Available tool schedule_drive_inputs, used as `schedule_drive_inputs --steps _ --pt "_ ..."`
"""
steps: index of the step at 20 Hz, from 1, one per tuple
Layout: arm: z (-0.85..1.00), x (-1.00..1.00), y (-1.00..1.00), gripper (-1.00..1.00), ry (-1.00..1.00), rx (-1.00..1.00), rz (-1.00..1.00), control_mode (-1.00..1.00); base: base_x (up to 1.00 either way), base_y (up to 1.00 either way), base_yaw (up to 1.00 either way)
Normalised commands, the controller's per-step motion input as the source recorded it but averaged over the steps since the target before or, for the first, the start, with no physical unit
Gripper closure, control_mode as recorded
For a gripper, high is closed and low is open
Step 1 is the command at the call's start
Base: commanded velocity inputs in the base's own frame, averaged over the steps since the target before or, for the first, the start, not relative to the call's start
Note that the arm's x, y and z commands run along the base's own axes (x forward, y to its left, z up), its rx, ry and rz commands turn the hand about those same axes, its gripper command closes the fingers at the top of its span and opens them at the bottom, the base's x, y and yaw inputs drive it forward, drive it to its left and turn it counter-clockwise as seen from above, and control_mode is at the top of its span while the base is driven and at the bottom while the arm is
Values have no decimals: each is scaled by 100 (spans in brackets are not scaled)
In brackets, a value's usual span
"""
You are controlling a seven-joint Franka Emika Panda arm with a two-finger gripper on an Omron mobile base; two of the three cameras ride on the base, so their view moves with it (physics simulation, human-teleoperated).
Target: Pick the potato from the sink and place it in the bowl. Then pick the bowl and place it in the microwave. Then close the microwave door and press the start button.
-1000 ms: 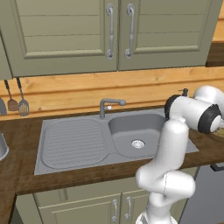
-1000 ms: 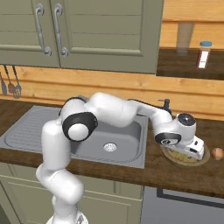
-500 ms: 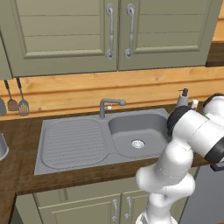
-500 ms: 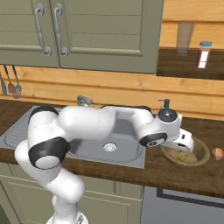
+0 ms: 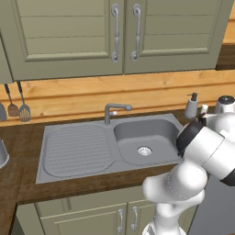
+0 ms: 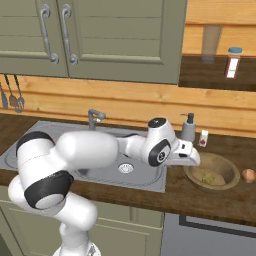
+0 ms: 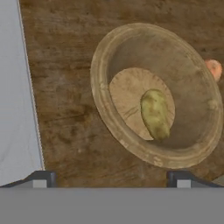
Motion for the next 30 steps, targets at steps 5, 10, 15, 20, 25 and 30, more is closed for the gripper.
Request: schedule_drive_inputs --steps 5,10,15,20,25,30 --pt "0 34 -9 -100 17 1 3 -100 0 0 0" --pt "0 30 -30 -100 14 7 11 -100 0 0 0" --pt "-5 29 -26 -100 11 7 11 -100 0 0 0" --pt "-22 41 -11 -100 11 2 7 -100 0 0 0" --pt "-29 25 -6 -100 6 0 4 -100 0 0 0" --pt "-32 7 -29 -100 5 1 0 -100 0 0 0"
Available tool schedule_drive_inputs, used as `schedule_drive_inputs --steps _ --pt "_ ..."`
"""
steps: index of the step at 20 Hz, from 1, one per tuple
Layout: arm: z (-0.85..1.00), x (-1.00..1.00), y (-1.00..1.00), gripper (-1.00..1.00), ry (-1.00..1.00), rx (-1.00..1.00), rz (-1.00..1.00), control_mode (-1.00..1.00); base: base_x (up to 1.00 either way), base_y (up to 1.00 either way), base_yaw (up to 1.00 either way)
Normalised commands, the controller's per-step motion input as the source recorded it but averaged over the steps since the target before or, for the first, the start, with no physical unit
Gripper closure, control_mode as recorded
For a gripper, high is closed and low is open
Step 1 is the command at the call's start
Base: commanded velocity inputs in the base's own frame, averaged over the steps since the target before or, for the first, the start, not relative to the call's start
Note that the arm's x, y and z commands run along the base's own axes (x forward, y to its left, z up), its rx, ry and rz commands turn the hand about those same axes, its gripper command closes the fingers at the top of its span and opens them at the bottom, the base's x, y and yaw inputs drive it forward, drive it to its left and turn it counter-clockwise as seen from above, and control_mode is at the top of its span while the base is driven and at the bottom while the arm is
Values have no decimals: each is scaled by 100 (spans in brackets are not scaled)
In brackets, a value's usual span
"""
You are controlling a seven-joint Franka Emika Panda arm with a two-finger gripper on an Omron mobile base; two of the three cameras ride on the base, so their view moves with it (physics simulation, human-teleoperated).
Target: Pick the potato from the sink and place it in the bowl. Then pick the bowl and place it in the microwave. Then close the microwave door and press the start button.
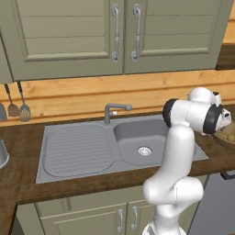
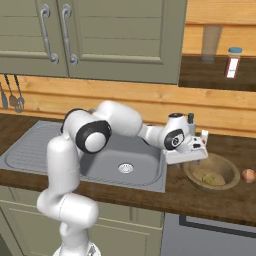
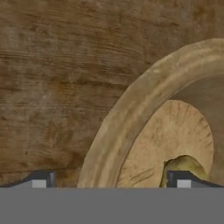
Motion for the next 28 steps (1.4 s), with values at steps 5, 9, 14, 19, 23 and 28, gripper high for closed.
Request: schedule_drive_inputs --steps 5,9,14,19,23,28 --pt "-30 0 -26 -100 0 1 0 -100 0 0 0" --pt "-28 0 -5 100 0 0 0 -100 0 0 0" --pt "-6 -2 0 100 0 0 0 -100 0 0 0" --pt "-3 0 0 100 3 0 0 -100 0 0 0" --pt "1 -25 11 100 -13 -1 2 -100 0 0 0" --pt "40 -46 23 100 -16 -6 11 -100 0 0 0"
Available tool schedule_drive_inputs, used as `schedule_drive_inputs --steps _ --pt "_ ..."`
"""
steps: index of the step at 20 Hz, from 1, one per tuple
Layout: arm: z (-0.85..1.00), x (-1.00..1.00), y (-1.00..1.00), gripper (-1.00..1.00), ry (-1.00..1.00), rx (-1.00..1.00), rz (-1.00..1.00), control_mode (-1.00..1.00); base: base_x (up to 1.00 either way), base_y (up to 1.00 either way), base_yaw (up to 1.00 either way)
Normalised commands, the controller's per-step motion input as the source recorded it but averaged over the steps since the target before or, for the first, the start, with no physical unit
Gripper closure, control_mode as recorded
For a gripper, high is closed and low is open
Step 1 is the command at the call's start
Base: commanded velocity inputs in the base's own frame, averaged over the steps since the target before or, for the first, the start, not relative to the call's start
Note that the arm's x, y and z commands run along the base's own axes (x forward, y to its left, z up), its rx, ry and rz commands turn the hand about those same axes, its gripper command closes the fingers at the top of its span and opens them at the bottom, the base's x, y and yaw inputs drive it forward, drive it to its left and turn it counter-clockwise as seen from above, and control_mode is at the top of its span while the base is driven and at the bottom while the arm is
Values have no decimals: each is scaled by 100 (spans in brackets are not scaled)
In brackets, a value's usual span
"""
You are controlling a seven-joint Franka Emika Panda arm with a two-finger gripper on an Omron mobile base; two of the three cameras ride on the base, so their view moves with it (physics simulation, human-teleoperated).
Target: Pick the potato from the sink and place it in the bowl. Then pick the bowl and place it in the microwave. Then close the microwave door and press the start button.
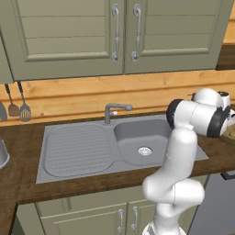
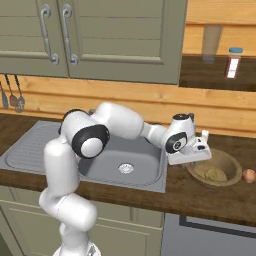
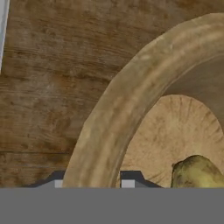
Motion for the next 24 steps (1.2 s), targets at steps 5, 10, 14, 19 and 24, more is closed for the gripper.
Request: schedule_drive_inputs --steps 5,10,14,19,24 --pt "61 -67 12 100 -8 -1 13 -100 0 0 0" --pt "96 -85 26 100 0 0 22 -100 0 0 0" --pt "95 -91 56 100 3 -2 31 -100 0 0 0" --pt "81 -87 86 100 0 -7 41 -100 0 0 0" --pt "70 -69 100 100 2 -6 42 -100 0 0 0"
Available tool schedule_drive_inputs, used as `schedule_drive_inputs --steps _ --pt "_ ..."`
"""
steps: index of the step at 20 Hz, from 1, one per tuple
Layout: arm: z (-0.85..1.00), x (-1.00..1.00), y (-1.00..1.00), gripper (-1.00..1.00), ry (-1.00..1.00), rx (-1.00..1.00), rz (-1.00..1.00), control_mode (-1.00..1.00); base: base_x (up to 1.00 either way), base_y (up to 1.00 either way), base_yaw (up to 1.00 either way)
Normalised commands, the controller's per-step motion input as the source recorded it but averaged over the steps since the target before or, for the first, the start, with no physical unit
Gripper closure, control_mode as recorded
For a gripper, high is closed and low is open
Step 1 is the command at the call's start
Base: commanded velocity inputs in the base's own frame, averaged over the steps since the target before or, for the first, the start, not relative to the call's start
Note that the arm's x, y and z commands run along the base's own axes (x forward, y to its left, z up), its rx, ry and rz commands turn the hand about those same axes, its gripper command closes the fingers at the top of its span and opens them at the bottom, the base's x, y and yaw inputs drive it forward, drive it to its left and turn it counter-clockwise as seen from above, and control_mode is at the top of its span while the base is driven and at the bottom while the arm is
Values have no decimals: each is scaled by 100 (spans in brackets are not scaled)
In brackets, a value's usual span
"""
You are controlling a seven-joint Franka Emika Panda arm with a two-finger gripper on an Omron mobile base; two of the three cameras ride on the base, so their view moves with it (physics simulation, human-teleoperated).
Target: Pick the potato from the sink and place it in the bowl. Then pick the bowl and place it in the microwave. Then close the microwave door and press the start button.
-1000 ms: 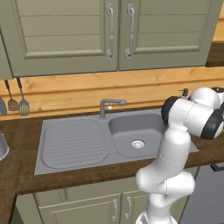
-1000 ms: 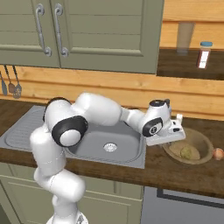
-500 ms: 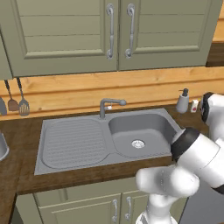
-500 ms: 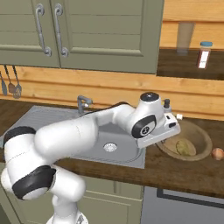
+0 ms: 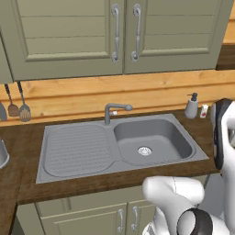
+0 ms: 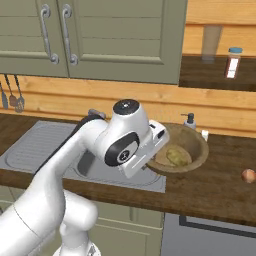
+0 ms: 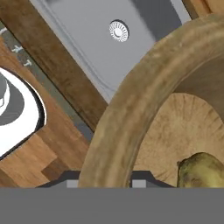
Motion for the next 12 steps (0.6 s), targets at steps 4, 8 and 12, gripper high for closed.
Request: schedule_drive_inputs --steps 4,8,12 --pt "57 -44 100 100 5 1 32 -100 0 0 0" --pt "57 -34 100 100 10 2 30 -100 0 0 0" --pt "63 -31 100 100 21 -3 25 -100 0 0 0"
